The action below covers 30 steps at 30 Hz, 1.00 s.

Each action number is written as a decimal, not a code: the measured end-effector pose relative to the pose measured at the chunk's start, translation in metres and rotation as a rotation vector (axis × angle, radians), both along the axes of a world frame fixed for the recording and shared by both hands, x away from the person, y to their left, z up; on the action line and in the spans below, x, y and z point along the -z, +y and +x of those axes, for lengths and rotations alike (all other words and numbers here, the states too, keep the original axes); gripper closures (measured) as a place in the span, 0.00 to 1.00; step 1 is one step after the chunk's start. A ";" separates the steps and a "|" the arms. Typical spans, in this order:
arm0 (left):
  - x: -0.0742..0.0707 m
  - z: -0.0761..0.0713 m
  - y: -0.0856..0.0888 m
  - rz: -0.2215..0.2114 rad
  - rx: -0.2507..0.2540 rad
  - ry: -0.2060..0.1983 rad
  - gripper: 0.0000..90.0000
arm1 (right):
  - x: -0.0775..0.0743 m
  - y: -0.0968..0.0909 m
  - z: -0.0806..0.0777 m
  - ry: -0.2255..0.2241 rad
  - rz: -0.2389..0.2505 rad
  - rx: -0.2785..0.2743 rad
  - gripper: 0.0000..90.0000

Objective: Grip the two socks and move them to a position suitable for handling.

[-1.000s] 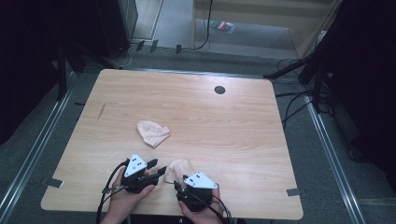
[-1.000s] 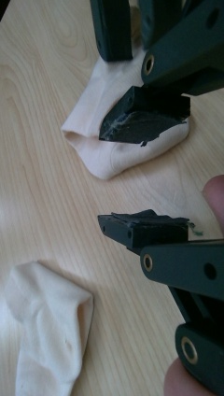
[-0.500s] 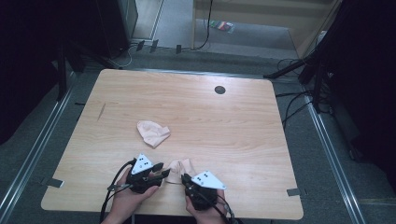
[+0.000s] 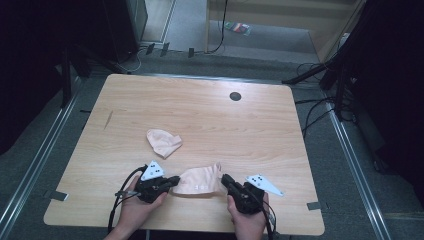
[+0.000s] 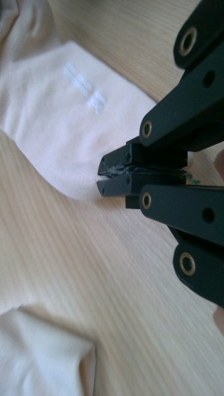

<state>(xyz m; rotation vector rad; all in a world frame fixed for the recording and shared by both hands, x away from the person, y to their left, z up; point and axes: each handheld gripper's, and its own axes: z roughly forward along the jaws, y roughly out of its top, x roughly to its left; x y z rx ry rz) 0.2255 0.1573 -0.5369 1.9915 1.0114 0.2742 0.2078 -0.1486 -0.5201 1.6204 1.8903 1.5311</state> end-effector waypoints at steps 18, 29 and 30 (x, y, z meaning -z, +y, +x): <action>0.003 -0.010 0.030 -0.026 -0.074 -0.042 0.66 | 0.010 -0.001 0.006 0.028 -0.094 0.066 0.78; 0.001 0.035 0.064 -0.127 -0.362 -0.028 0.54 | -0.007 0.024 0.013 -0.041 -0.110 -0.052 0.65; 0.001 0.039 0.065 -0.139 -0.379 -0.023 0.55 | -0.009 0.024 0.013 -0.046 -0.112 -0.055 0.65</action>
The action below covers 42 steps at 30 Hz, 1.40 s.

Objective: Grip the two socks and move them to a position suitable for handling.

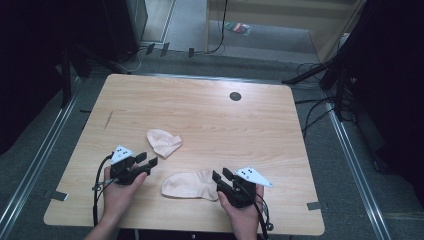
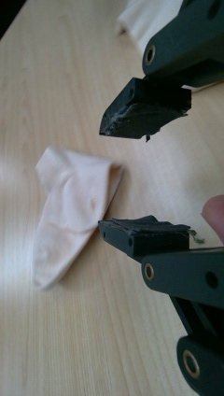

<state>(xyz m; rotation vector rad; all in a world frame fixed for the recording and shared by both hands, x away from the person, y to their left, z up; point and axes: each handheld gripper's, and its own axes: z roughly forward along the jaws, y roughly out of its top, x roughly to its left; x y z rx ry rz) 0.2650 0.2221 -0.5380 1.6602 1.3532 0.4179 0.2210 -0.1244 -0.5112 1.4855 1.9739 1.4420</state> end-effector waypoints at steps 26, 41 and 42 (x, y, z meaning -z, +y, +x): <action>-0.007 0.028 -0.030 0.080 -0.057 0.056 1.00 | 0.004 -0.016 -0.002 -0.005 0.001 0.031 0.67; -0.024 0.027 -0.024 -0.006 -0.062 -0.035 1.00 | 0.006 -0.022 0.000 0.000 -0.001 0.047 0.68; -0.024 0.027 -0.024 -0.006 -0.062 -0.035 0.98 | 0.006 -0.022 0.000 0.000 -0.001 0.047 0.68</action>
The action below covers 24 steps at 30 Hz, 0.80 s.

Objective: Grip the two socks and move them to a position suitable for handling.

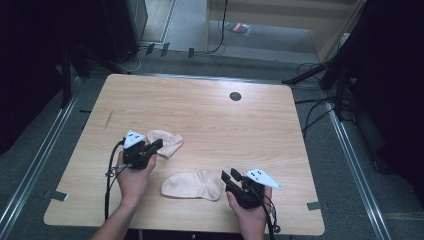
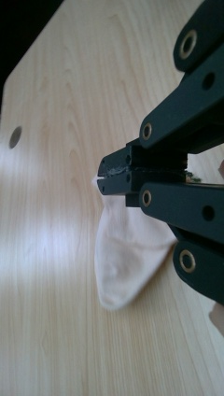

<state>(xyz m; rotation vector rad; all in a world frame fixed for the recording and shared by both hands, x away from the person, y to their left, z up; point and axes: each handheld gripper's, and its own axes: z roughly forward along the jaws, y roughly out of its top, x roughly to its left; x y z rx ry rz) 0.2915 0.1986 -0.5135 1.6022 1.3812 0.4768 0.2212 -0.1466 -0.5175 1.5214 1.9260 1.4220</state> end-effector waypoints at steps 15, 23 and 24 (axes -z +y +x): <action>0.035 0.027 -0.003 0.094 -0.003 0.152 0.67 | 0.002 0.001 0.000 0.010 -0.008 -0.014 0.67; 0.033 0.024 -0.011 0.185 -0.007 0.128 0.92 | 0.003 0.002 0.001 0.018 -0.009 -0.016 0.67; 0.033 0.024 -0.011 0.185 -0.007 0.128 0.97 | 0.003 0.002 0.001 0.018 -0.009 -0.016 0.67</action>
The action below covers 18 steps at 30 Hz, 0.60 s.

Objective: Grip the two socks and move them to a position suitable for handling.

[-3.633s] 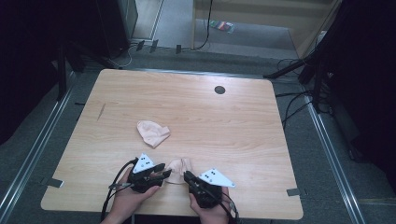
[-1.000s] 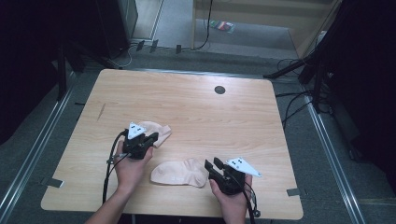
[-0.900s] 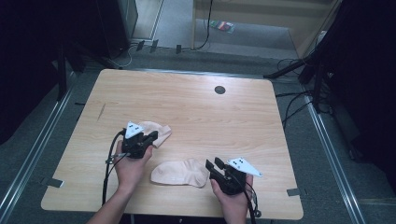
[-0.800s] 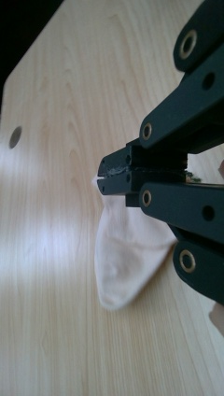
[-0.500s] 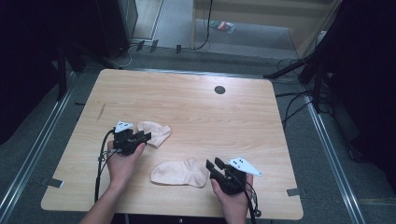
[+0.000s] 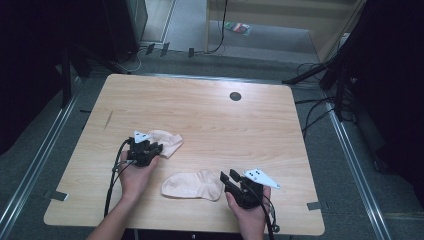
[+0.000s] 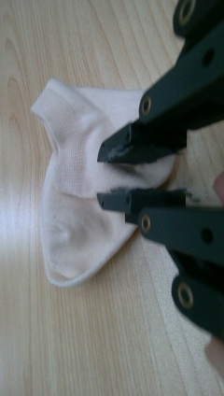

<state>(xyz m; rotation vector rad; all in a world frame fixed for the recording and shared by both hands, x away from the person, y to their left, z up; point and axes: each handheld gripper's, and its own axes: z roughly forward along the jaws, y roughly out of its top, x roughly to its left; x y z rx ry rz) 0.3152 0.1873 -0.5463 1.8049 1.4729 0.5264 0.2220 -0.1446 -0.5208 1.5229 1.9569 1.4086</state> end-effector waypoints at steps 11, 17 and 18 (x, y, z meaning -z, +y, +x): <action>-0.030 -0.012 -0.025 0.003 0.074 -0.099 1.00 | 0.001 0.000 0.001 0.003 -0.003 0.000 0.67; -0.040 -0.009 -0.053 -0.060 0.161 -0.119 0.98 | 0.002 -0.002 0.002 0.008 -0.001 0.006 0.67; -0.038 -0.007 -0.059 -0.086 0.192 -0.113 0.98 | 0.002 -0.002 0.002 0.008 -0.001 0.006 0.67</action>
